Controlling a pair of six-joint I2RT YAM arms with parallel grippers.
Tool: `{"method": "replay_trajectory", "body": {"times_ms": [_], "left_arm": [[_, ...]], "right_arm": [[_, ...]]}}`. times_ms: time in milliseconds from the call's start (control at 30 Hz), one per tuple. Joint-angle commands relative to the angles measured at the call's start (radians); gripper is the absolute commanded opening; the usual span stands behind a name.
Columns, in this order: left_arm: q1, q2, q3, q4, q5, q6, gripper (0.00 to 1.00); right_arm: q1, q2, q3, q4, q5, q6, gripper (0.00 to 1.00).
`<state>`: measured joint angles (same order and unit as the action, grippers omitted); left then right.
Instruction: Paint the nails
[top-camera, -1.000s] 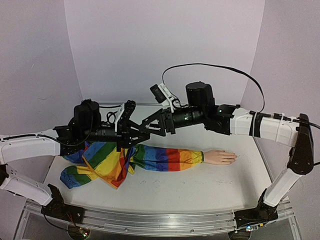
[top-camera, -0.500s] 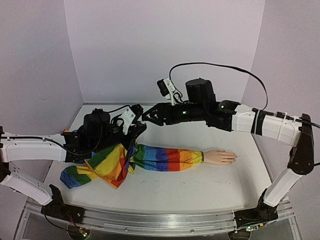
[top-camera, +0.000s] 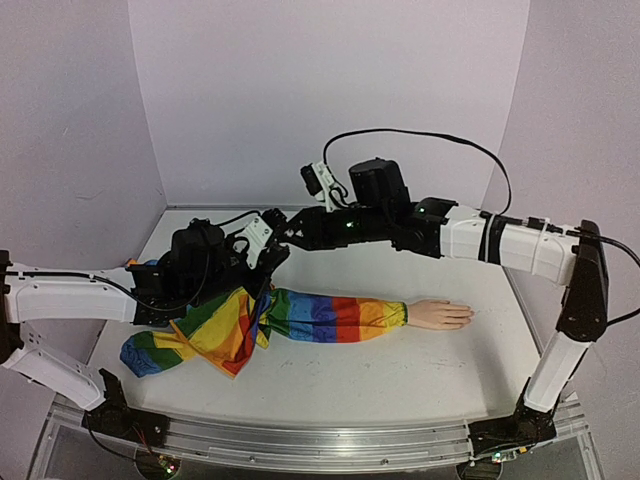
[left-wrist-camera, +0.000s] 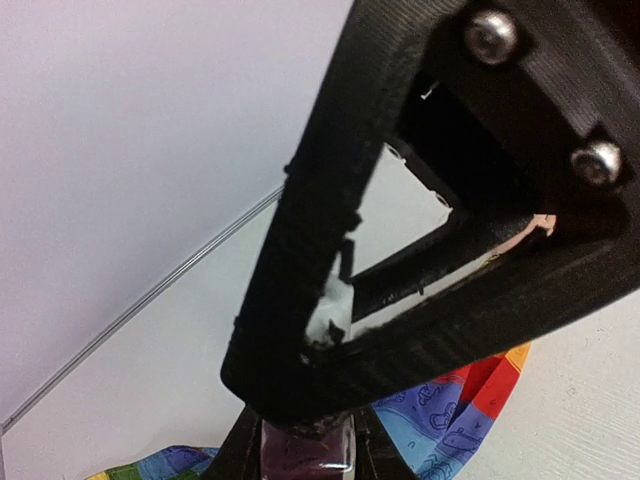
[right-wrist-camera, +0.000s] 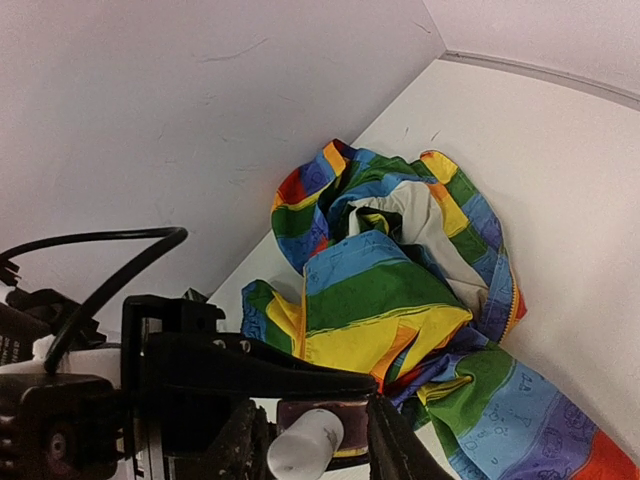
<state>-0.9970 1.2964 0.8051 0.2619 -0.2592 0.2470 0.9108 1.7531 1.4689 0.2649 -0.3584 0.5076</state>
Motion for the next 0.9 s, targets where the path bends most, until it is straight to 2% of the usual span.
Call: {"method": "replay_trajectory", "body": {"times_ms": [0,133,200,300,400,533,567,633,667,733,800,867], "left_arm": [[-0.005,-0.006,0.061,0.059,-0.022,0.009,0.0],[-0.005,-0.007,0.059,0.056,-0.031,0.006,0.0],[-0.005,-0.013,0.058,0.056,-0.014,-0.005,0.0],[-0.001,-0.037,0.046,0.053,0.133,-0.009,0.0],[0.059,-0.095,0.013,0.05,0.534,-0.049,0.0],[0.171,-0.098,0.071,0.05,1.283,-0.23,0.0],[0.173,-0.079,0.1,0.048,1.444,-0.275,0.0],[0.172,-0.039,0.149,0.048,1.597,-0.335,0.0],[0.172,-0.032,0.152,0.048,1.586,-0.348,0.0],[0.172,-0.045,0.129,0.05,1.472,-0.315,0.0],[0.172,-0.065,0.104,0.048,1.299,-0.276,0.0],[0.172,-0.072,0.095,0.049,1.113,-0.256,0.0]], "right_arm": [[0.008,0.01,0.065,0.014,-0.009,0.0,0.3],[0.01,0.014,0.063,0.014,-0.021,0.003,0.29],[0.01,0.014,0.059,0.014,-0.032,-0.007,0.26],[0.008,-0.006,0.053,0.008,-0.051,-0.069,0.01],[0.004,-0.049,0.032,0.008,-0.168,-0.211,0.0],[-0.006,-0.084,-0.015,-0.058,-0.709,-0.507,0.0],[-0.007,-0.092,-0.027,-0.064,-0.732,-0.531,0.0],[-0.008,-0.091,-0.024,-0.076,-0.741,-0.528,0.0],[-0.007,-0.089,-0.021,-0.082,-0.749,-0.526,0.0],[-0.007,-0.096,-0.027,-0.083,-0.723,-0.522,0.0],[-0.008,-0.109,-0.033,-0.082,-0.675,-0.515,0.0],[-0.007,-0.117,-0.029,-0.082,-0.587,-0.465,0.11]]}}
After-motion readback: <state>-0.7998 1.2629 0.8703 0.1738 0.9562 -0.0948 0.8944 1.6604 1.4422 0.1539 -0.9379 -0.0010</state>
